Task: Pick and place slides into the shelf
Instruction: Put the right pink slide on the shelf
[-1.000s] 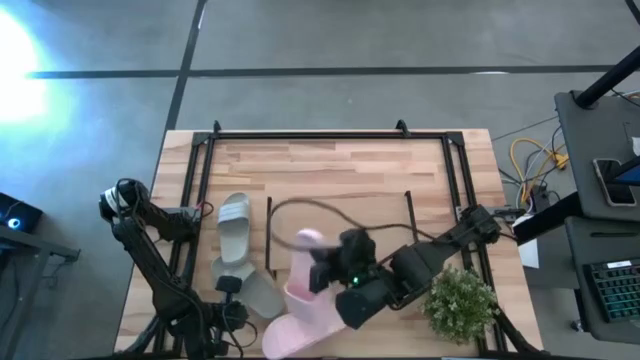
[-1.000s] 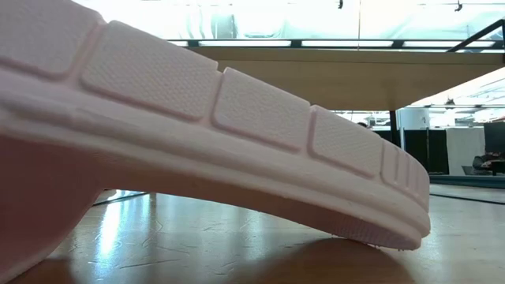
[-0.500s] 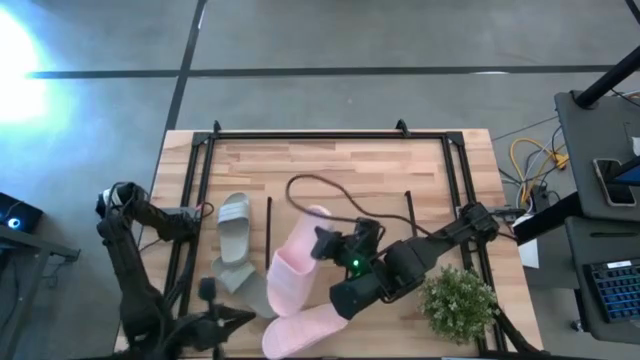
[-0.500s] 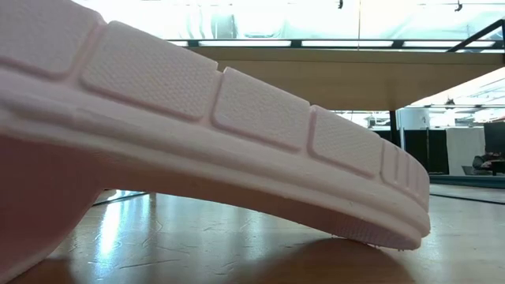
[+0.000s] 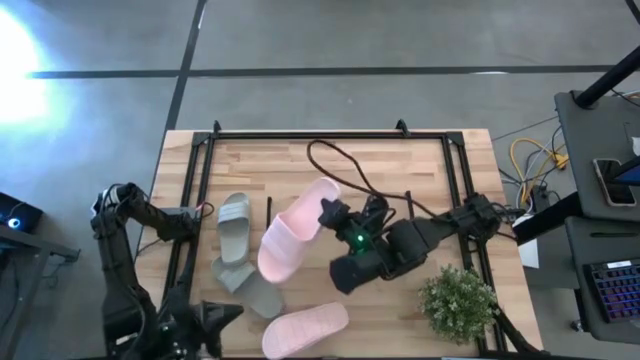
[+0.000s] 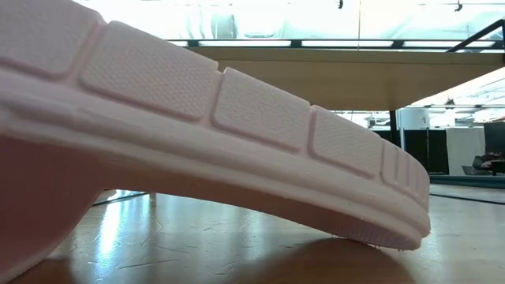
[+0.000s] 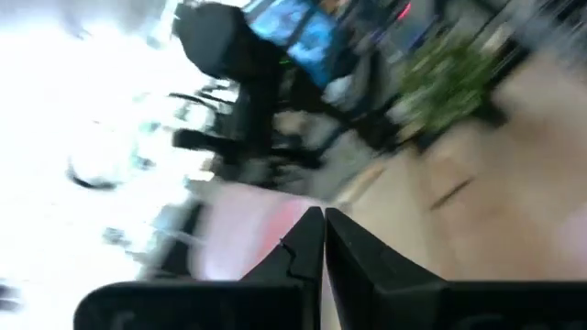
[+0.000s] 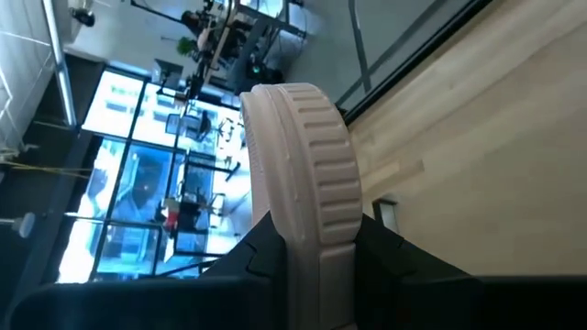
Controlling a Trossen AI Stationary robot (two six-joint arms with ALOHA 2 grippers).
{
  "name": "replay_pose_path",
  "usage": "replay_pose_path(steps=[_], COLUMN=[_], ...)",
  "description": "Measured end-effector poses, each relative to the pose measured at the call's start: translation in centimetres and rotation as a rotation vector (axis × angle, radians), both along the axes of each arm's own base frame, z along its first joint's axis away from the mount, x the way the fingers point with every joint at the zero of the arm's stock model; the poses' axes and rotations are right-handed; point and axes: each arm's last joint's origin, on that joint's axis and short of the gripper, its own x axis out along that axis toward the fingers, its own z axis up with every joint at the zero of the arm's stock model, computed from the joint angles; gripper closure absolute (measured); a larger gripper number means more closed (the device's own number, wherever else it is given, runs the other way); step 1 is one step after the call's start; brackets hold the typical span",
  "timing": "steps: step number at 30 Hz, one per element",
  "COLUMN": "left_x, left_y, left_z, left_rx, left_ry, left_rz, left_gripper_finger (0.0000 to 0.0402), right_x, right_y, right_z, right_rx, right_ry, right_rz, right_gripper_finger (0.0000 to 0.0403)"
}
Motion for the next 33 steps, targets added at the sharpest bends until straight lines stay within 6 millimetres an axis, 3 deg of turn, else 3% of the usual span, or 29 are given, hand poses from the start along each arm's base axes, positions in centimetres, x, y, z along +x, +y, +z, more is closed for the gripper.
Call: replay_pose_path(steps=[4, 11, 16, 18, 23, 28, 33], left_x=[0.8, 3.4, 4.8, 4.8, 4.1, 3.3, 3.3], left_y=[0.4, 3.0, 5.6, 6.2, 7.9, 9.6, 10.4], left_z=[-0.2, -2.0, -3.6, -3.7, -1.3, 1.2, 1.3], left_rx=[0.268, 0.463, 0.479, 0.456, 0.182, 0.01, 0.041], left_ry=[0.109, 0.219, 0.252, 0.245, 0.097, 0.004, 0.022], left_rz=[0.03, 0.135, 0.212, 0.225, 0.244, 0.259, 0.279], left_gripper_finger=[0.0402, 0.0402, 0.0402, 0.0401, 0.0374, 0.031, 0.0242], right_x=[0.0, 0.2, -0.3, -0.7, -1.9, -2.7, -2.2], right_y=[-1.0, -1.6, -2.0, -2.3, -2.9, -3.9, -5.2], right_z=[0.5, 0.7, 1.4, 1.9, 3.2, 3.6, 3.4], right_rx=[0.001, 0.005, -0.004, -0.011, -0.055, -0.064, -0.048], right_ry=[-0.008, -0.017, -0.027, -0.029, -0.011, -0.011, -0.02], right_rz=[-0.019, -0.034, -0.046, -0.047, -0.046, -0.085, -0.127], right_gripper_finger=[0.0333, 0.0333, 0.0332, 0.0332, 0.0332, 0.0332, 0.0332])
